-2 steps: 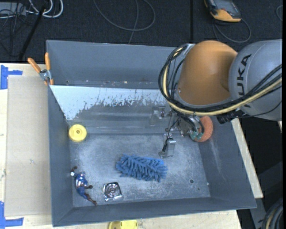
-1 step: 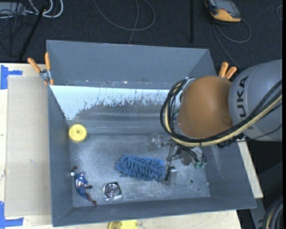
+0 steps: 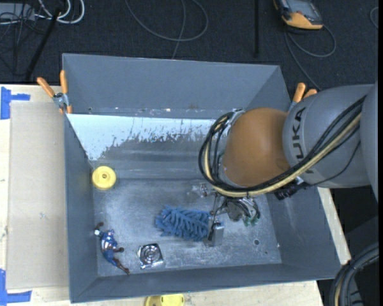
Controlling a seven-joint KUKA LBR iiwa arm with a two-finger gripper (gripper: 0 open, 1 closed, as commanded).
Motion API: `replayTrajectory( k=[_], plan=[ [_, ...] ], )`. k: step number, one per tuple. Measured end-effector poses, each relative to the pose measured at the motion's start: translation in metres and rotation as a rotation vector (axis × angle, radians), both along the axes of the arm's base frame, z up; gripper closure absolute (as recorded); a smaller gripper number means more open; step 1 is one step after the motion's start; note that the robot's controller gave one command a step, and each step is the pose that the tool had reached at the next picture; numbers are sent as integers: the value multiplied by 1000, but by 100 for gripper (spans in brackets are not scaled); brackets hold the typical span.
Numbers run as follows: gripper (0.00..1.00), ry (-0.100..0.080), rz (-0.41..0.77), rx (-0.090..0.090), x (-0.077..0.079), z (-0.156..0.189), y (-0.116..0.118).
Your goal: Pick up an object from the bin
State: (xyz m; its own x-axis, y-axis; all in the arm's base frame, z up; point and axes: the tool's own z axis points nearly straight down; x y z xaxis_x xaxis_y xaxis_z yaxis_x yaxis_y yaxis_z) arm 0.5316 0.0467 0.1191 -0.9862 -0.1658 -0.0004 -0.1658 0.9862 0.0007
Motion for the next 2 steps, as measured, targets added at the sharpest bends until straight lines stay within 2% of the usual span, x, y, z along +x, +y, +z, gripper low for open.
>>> replayTrajectory(
  k=[1,2],
  plan=[
    [100,2,-65,0,-7,-50,11],
    [100,2,-65,0,-7,-50,11]
  ],
)
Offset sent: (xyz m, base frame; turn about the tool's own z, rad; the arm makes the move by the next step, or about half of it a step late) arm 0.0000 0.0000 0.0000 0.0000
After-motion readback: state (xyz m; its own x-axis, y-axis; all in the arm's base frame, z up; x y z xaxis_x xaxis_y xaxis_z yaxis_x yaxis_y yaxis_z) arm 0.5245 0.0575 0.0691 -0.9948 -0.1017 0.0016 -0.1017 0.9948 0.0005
